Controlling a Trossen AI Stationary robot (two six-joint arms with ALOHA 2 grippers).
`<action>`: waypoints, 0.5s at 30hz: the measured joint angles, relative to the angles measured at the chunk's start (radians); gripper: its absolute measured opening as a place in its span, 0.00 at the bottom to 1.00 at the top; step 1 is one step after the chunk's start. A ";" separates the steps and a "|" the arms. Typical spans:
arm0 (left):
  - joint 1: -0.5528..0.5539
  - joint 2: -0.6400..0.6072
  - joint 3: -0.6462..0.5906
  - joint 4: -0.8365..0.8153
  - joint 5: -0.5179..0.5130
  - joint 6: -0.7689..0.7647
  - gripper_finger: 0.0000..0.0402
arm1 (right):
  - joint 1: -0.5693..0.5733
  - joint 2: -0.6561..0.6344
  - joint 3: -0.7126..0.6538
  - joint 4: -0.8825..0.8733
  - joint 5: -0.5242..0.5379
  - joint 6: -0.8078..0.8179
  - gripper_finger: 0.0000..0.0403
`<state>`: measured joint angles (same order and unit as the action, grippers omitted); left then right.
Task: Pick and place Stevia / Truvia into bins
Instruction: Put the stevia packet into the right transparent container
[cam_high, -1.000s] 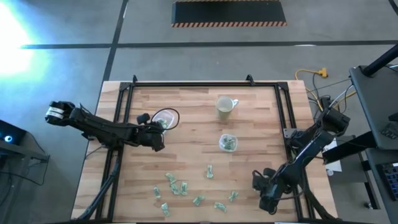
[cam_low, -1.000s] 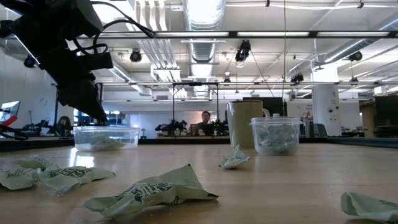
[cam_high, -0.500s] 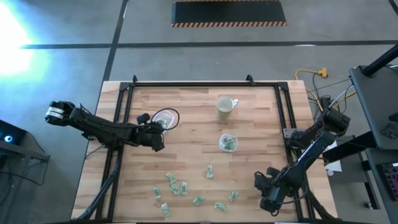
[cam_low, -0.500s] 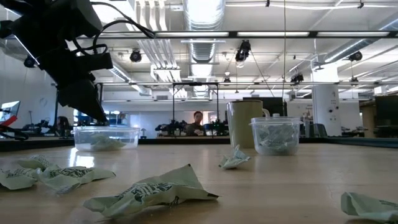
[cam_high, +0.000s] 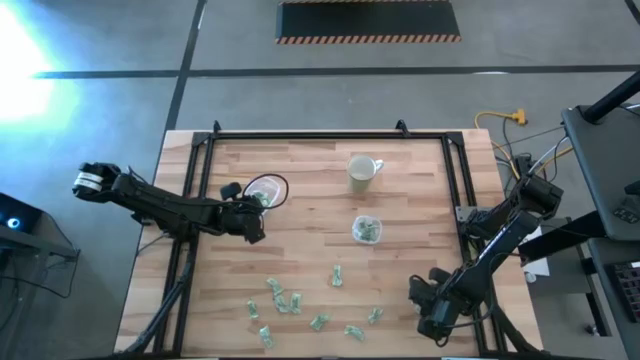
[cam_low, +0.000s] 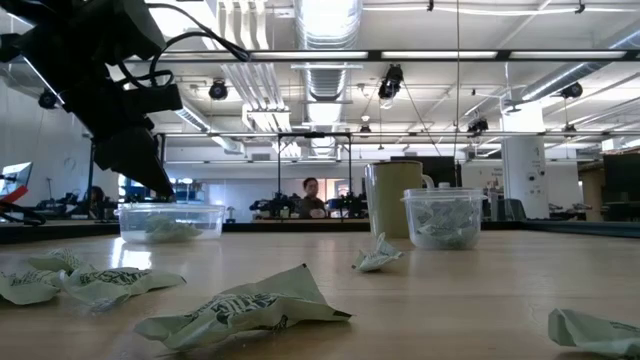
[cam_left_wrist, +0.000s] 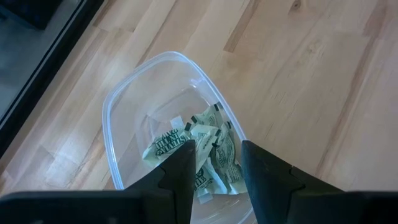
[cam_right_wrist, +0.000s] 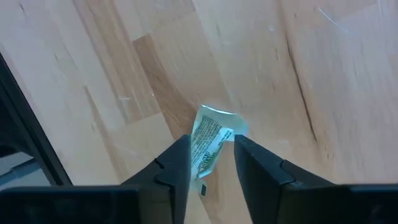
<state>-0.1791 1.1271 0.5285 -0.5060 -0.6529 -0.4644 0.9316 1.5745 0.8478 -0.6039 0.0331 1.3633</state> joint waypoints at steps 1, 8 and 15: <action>0.000 0.000 0.000 0.000 0.000 0.000 0.28 | 0.000 0.000 0.000 0.000 0.006 0.002 0.30; 0.000 0.000 -0.001 0.000 0.000 0.003 0.28 | 0.000 0.000 -0.001 -0.002 0.022 0.045 0.42; 0.000 0.000 -0.001 0.005 0.000 0.003 0.28 | 0.000 0.000 -0.001 0.002 0.022 0.078 0.46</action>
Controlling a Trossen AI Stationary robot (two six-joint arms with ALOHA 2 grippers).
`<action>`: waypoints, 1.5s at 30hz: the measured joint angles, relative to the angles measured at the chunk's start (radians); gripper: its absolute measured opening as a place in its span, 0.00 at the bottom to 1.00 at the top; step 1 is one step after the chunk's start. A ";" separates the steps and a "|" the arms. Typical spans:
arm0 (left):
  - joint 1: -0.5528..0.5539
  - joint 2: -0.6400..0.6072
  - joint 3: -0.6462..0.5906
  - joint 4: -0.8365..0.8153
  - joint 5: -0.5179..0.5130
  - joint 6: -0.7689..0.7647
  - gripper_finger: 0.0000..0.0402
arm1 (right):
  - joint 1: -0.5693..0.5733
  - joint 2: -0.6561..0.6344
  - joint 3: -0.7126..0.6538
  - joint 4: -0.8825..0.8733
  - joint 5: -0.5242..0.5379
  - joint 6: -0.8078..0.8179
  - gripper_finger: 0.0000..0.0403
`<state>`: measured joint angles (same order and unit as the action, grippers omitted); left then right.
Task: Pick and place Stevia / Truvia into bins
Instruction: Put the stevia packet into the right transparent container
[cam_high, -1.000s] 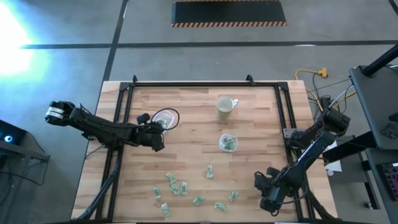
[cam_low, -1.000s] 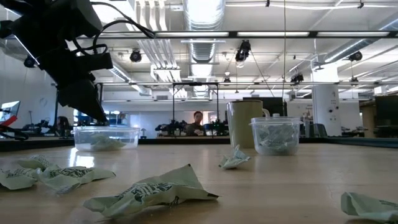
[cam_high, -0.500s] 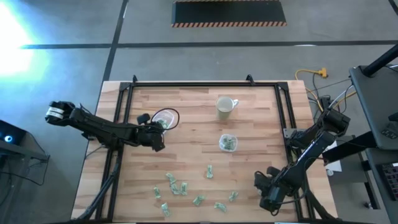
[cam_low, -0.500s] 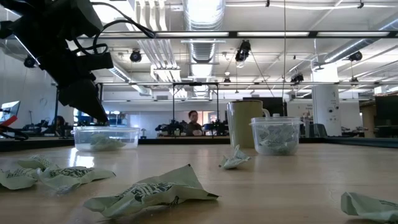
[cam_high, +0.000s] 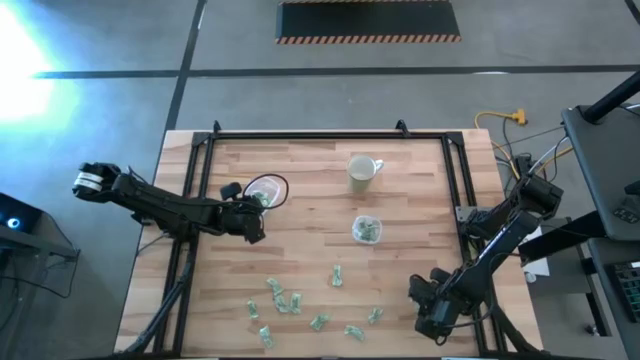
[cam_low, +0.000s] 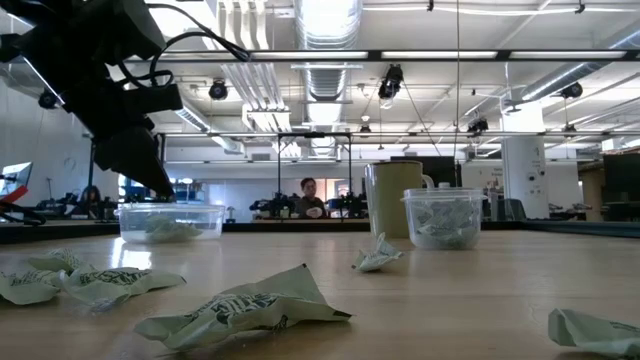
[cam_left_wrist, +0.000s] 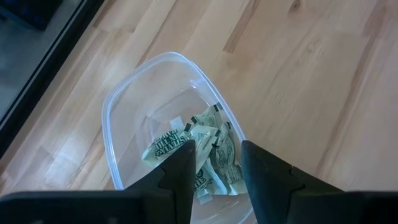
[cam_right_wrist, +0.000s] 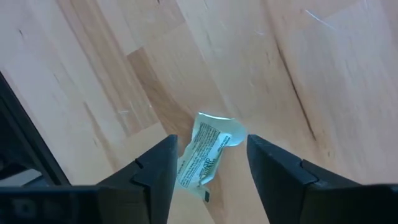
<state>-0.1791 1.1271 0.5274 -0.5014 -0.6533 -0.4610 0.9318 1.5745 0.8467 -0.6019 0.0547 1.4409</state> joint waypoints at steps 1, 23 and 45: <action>0.000 0.000 0.000 0.002 0.000 -0.001 0.28 | 0.000 0.003 0.000 0.002 0.000 0.000 0.46; 0.000 0.000 -0.011 0.022 0.000 0.006 0.28 | 0.000 0.090 0.029 -0.027 -0.061 -0.047 0.27; 0.000 0.000 -0.011 0.043 -0.001 0.025 0.28 | -0.048 0.091 0.083 -0.022 0.279 -0.536 0.02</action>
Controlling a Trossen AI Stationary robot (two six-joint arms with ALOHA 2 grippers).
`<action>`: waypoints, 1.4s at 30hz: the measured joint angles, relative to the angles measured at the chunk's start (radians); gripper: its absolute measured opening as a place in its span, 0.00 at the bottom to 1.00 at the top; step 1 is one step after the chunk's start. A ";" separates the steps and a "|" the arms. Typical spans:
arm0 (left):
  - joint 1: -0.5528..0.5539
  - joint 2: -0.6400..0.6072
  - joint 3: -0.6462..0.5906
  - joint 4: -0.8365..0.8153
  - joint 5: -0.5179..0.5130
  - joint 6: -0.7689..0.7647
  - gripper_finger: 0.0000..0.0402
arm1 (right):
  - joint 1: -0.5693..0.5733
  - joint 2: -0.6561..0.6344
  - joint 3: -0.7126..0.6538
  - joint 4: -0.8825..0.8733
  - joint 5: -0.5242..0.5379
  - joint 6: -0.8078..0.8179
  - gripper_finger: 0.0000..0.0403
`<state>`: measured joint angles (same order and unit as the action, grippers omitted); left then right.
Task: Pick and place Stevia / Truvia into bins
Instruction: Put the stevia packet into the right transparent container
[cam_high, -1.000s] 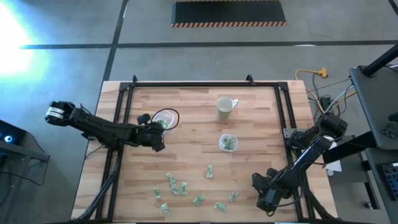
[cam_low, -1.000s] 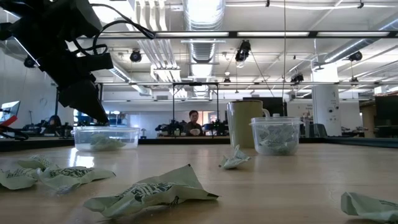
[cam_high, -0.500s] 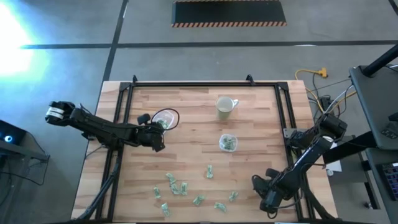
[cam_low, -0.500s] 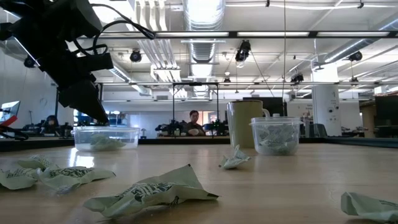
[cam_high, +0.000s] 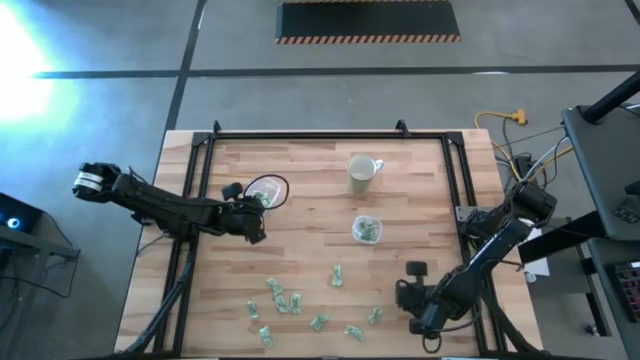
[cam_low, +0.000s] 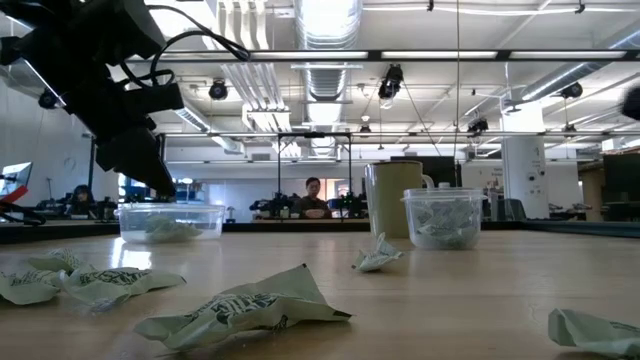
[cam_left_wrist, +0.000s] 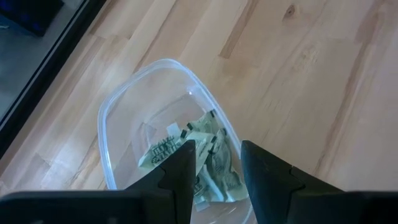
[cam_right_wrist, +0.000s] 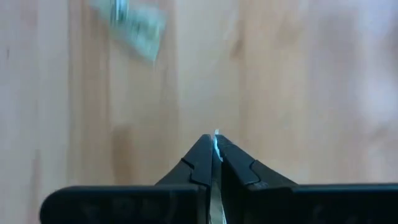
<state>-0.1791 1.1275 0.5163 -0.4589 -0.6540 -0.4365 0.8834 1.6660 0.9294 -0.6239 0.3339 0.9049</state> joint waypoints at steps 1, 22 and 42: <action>0.000 0.000 0.000 0.007 0.000 0.005 0.28 | -0.009 -0.001 0.008 0.001 0.043 -0.046 0.02; -0.001 0.000 0.000 0.033 0.000 0.031 0.28 | -0.417 -0.011 0.111 0.018 0.508 -0.627 0.02; 0.000 0.000 -0.001 0.032 0.000 0.033 0.28 | -0.540 -0.091 -0.061 0.280 0.342 -0.788 0.02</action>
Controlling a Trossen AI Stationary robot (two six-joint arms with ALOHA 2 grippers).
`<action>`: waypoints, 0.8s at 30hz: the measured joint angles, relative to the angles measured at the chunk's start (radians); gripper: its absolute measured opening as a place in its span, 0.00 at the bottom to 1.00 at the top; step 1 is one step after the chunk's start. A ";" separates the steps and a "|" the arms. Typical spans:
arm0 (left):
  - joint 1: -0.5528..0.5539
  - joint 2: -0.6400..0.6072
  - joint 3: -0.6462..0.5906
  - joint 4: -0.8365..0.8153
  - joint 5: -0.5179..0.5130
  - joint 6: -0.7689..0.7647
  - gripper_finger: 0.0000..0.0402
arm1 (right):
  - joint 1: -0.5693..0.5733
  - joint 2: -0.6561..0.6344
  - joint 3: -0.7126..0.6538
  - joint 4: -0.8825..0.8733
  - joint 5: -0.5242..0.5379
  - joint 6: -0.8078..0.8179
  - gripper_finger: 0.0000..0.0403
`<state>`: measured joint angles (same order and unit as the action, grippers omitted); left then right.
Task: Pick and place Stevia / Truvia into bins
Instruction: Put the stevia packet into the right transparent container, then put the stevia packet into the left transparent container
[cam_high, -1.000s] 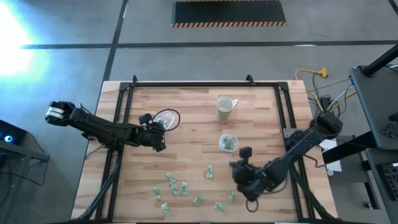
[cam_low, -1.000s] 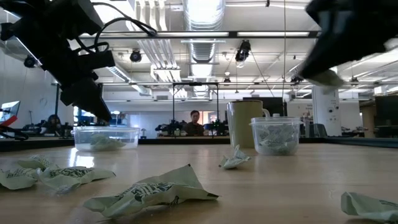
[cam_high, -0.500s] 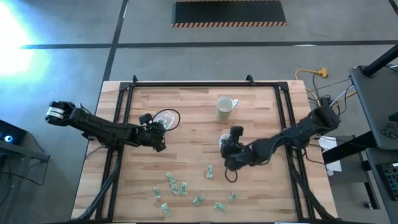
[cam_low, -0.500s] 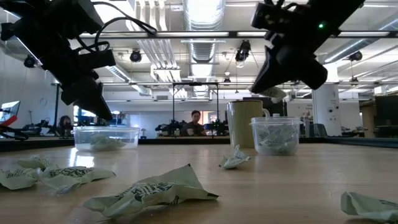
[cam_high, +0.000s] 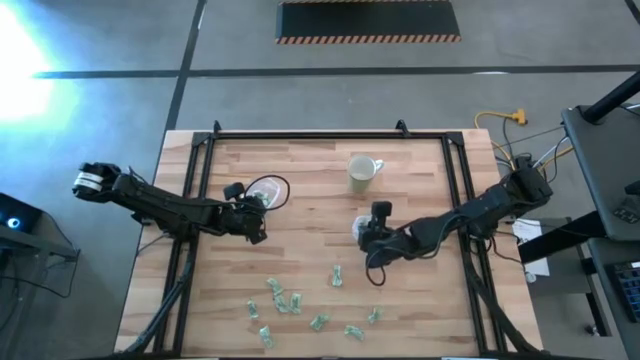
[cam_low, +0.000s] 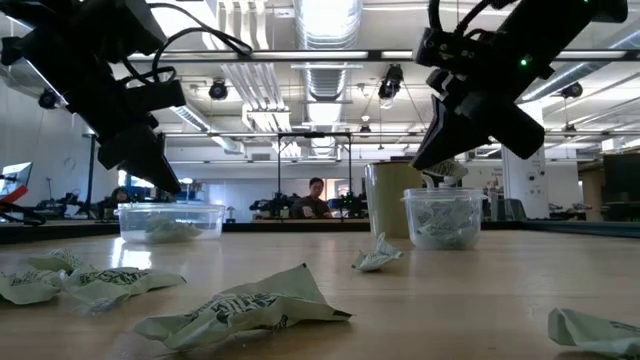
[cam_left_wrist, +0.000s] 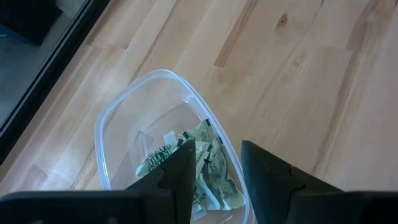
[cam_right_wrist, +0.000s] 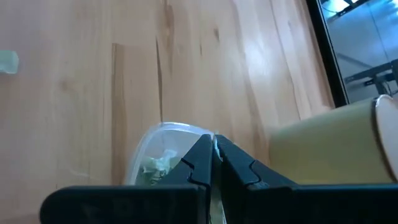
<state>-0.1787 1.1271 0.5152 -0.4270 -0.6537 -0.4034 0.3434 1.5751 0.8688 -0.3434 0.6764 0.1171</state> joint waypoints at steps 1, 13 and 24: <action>0.000 0.000 0.000 0.000 0.000 0.000 0.28 | 0.000 -0.003 -0.009 0.009 -0.001 0.000 0.02; 0.000 0.000 0.000 0.000 0.000 0.000 0.28 | 0.000 -0.031 -0.040 0.040 -0.004 0.011 0.03; 0.000 0.000 0.000 0.000 0.000 0.000 0.28 | 0.001 -0.031 -0.041 0.039 -0.004 0.017 0.22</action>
<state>-0.1791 1.1271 0.5148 -0.4271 -0.6537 -0.4030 0.3439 1.5444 0.8274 -0.3041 0.6724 0.1344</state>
